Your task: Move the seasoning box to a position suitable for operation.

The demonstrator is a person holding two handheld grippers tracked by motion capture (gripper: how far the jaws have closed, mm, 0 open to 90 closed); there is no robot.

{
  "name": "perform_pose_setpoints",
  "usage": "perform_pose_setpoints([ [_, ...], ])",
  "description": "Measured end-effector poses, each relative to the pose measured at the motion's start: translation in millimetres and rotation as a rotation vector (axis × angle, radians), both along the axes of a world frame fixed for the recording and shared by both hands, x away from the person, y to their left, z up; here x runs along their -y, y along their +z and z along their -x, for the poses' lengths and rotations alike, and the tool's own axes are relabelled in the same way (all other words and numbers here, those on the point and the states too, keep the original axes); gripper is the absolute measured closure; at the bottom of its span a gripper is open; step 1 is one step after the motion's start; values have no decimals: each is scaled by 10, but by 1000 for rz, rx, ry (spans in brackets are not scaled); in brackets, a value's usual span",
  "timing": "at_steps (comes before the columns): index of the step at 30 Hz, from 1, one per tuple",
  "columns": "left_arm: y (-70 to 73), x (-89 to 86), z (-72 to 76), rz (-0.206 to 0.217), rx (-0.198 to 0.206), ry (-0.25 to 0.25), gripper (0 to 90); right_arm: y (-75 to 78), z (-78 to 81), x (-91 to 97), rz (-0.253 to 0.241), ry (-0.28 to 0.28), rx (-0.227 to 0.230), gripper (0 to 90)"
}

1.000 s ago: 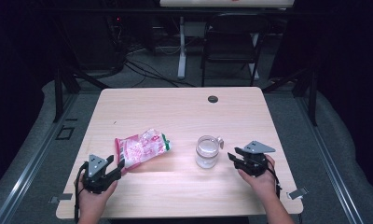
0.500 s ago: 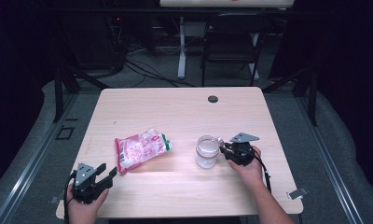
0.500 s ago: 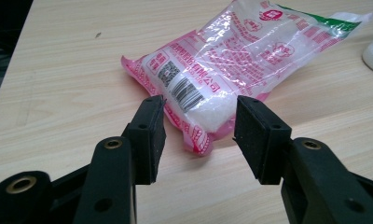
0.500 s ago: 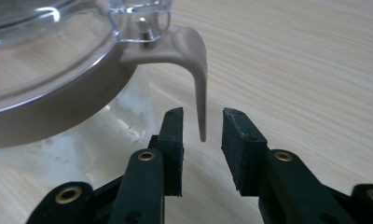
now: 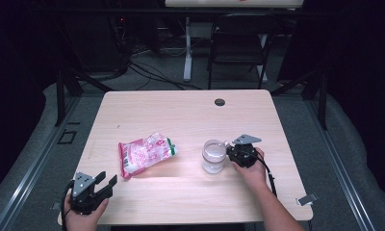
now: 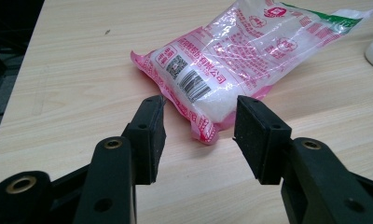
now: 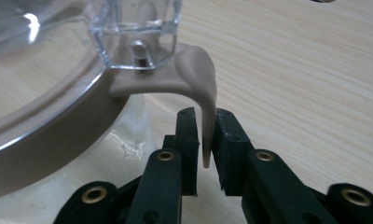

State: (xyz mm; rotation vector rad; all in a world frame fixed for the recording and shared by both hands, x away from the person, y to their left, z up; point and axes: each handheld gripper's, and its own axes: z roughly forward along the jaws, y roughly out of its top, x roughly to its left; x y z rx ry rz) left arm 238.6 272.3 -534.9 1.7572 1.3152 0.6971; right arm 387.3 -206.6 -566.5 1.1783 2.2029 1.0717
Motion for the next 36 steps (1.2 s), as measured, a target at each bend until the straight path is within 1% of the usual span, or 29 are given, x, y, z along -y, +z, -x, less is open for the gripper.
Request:
perform_pose_setpoints([
  [2, 4, -14, 9, 6, 1, 4, 526, -3, -12, 10, -16, -2, -10, 830],
  [4, 3, -19, 10, 13, -3, 5, 526, -1, -12, 10, -14, 4, -9, 833],
  [6, 3, -10, 9, 12, -5, -2, 526, 4, -3, -1, 3, 2, -3, 839],
  [8, 2, -3, 8, 14, -3, -5, 526, 4, 1, -6, 3, 2, 1, 842],
  [10, 3, 8, 6, 11, -3, -12, 526, 8, 3, -6, 17, 5, 5, 845],
  [13, 0, 22, -3, 10, 0, -19, 526, 9, 10, -6, 10, -2, 1, 845],
  [19, -1, 45, -21, 14, 3, -26, 526, 19, 33, -9, 24, 2, 1, 849],
  [20, 2, 54, -25, 15, 1, -27, 526, 26, 47, -10, 34, -1, 0, 850],
  [24, 11, 106, -55, 19, 6, -56, 527, 38, 87, -11, 50, -1, 1, 849],
  [25, 14, 134, -68, 27, 8, -63, 527, 39, 125, -8, 47, -5, 3, 846],
  [27, 20, 175, -88, 31, 10, -79, 527, 40, 141, -3, 46, -5, 1, 846],
  [28, 26, 238, -116, 37, 11, -103, 527, 43, 187, 9, 43, 0, -10, 846],
  [29, 26, 238, -116, 37, 11, -103, 528, 43, 187, 9, 43, 0, -10, 846],
  [31, 29, 311, -146, 29, 12, -130, 528, 37, 248, 8, 33, -9, -11, 848],
  [32, 30, 352, -159, 23, 13, -142, 528, 43, 322, -2, 38, -10, -6, 848],
  [33, 28, 395, -175, 23, 15, -156, 528, 48, 360, -10, 41, -11, -7, 848],
  [34, 30, 434, -190, 15, 15, -172, 528, 48, 360, -10, 41, -11, -7, 848],
  [35, 26, 478, -205, 15, 23, -184, 528, 55, 439, -33, 36, -17, -2, 847],
  [36, 26, 519, -218, 10, 28, -199, 528, 55, 439, -33, 36, -17, -2, 847],
])
